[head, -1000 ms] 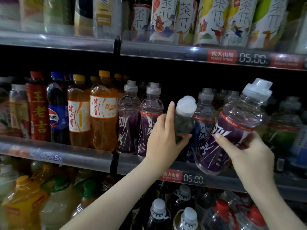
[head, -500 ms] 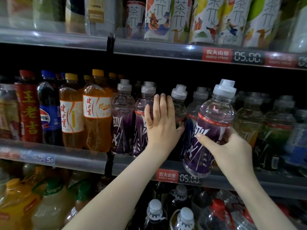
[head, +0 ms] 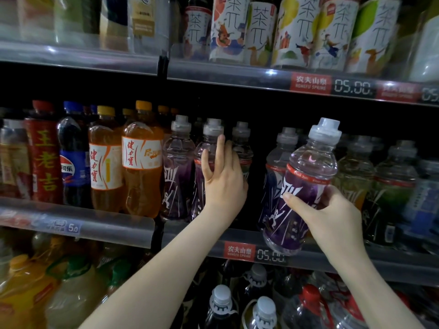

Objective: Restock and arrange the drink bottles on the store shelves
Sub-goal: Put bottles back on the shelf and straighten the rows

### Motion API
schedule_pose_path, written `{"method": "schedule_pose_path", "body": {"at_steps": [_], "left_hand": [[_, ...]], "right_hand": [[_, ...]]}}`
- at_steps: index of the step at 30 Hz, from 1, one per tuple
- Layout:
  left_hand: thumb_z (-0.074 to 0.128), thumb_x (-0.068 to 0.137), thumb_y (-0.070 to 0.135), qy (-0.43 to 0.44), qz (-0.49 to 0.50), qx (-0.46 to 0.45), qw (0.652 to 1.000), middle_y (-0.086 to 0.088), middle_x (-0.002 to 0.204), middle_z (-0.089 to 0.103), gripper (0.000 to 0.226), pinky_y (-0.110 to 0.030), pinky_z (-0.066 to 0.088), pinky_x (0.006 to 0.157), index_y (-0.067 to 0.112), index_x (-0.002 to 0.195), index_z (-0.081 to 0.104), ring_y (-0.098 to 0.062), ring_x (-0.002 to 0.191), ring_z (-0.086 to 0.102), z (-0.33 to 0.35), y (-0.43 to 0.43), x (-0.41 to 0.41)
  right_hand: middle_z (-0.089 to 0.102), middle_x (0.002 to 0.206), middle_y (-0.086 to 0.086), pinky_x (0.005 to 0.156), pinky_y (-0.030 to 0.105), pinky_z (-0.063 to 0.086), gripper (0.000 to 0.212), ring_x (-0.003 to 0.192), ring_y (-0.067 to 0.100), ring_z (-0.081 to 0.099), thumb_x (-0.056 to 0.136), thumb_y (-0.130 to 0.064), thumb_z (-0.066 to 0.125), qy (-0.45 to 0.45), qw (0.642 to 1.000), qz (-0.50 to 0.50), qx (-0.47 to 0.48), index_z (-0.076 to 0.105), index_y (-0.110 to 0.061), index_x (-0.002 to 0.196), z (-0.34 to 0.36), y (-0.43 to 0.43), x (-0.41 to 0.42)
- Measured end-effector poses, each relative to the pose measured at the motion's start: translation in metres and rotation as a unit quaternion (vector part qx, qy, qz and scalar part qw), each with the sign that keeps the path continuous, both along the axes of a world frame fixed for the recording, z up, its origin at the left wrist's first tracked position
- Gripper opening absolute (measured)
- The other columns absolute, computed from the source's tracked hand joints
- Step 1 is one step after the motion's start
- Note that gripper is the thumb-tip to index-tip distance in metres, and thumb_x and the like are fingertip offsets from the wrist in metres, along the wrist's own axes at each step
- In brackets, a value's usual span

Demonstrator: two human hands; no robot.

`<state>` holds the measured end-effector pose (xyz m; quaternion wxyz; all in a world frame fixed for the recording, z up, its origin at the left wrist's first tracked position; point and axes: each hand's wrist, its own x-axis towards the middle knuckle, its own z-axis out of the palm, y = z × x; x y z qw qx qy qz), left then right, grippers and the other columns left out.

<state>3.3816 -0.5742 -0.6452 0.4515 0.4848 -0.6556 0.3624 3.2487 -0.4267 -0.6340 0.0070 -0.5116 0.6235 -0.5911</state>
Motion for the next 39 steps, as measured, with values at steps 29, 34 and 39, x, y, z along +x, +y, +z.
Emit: {"method": "schedule_pose_path", "body": {"at_steps": [29, 34, 39], "left_hand": [[0.068, 0.08, 0.011, 0.007, -0.232, 0.034, 0.972, -0.027, 0.151, 0.026, 0.077, -0.052, 0.028, 0.11, 0.011, 0.147, 0.031, -0.04, 0.137, 0.026, -0.016, 0.012, -0.005], [0.054, 0.096, 0.033, 0.121, -0.413, 0.202, 0.88, -0.014, 0.152, 0.025, 0.073, -0.04, 0.036, 0.105, 0.023, 0.152, 0.009, -0.03, 0.136, 0.03, 0.005, 0.039, -0.038], [0.067, 0.087, 0.029, 0.162, -0.383, 0.309, 0.855, -0.016, 0.142, 0.038, 0.103, -0.037, 0.048, 0.088, 0.022, 0.149, -0.015, -0.031, 0.116, 0.053, 0.004, 0.041, -0.065]], "right_hand": [[0.063, 0.085, -0.018, 0.062, 0.011, 0.035, 0.03, 0.077, -0.009, 0.052, 0.072, -0.038, 0.079, -0.013, 1.0, -0.016, 0.0, 0.063, -0.023, 0.092, -0.003, 0.016, -0.01], [0.061, 0.083, -0.019, 0.062, 0.01, 0.035, 0.032, 0.077, -0.01, 0.05, 0.071, -0.038, 0.08, -0.008, 0.999, -0.044, -0.005, 0.063, -0.023, 0.093, -0.003, 0.023, -0.029], [0.06, 0.082, -0.02, 0.061, 0.01, 0.034, 0.031, 0.075, -0.01, 0.05, 0.071, -0.039, 0.079, -0.016, 0.998, -0.059, -0.021, 0.062, -0.024, 0.092, -0.004, 0.028, -0.05]]}}
